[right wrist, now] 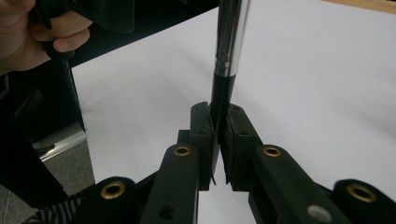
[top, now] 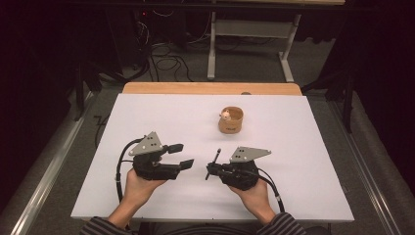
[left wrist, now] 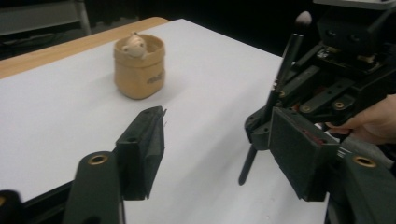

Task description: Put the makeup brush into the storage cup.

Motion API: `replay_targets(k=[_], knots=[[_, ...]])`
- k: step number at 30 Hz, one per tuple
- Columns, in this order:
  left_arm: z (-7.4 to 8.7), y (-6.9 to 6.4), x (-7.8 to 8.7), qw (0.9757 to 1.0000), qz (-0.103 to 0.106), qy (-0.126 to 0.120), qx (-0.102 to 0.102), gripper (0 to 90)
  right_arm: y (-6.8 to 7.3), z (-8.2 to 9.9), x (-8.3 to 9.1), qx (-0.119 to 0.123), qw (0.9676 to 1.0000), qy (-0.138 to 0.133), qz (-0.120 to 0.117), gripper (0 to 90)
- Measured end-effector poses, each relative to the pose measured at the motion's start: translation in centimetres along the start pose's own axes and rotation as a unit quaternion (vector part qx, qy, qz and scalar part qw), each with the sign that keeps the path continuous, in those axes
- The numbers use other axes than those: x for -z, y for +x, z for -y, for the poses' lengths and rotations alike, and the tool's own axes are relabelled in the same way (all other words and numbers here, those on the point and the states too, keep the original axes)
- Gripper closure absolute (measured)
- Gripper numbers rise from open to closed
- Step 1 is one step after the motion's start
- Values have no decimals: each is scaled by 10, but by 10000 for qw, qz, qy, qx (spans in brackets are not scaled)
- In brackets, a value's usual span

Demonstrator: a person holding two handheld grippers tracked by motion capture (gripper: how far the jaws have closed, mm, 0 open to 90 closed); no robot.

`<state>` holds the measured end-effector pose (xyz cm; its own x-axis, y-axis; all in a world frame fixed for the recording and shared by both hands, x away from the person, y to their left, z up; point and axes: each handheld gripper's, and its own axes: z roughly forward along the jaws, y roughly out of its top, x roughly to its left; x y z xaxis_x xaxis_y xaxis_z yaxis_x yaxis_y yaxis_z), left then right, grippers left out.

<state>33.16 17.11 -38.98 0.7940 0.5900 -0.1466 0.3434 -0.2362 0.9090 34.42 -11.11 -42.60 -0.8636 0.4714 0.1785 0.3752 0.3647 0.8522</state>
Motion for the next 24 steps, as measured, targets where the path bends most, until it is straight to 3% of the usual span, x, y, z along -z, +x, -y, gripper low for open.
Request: replay_targets(k=[24], knots=[[17,24,41,9979,-587,-77,279,283,-1,-1,1,-48,9999,84,-29,859]])
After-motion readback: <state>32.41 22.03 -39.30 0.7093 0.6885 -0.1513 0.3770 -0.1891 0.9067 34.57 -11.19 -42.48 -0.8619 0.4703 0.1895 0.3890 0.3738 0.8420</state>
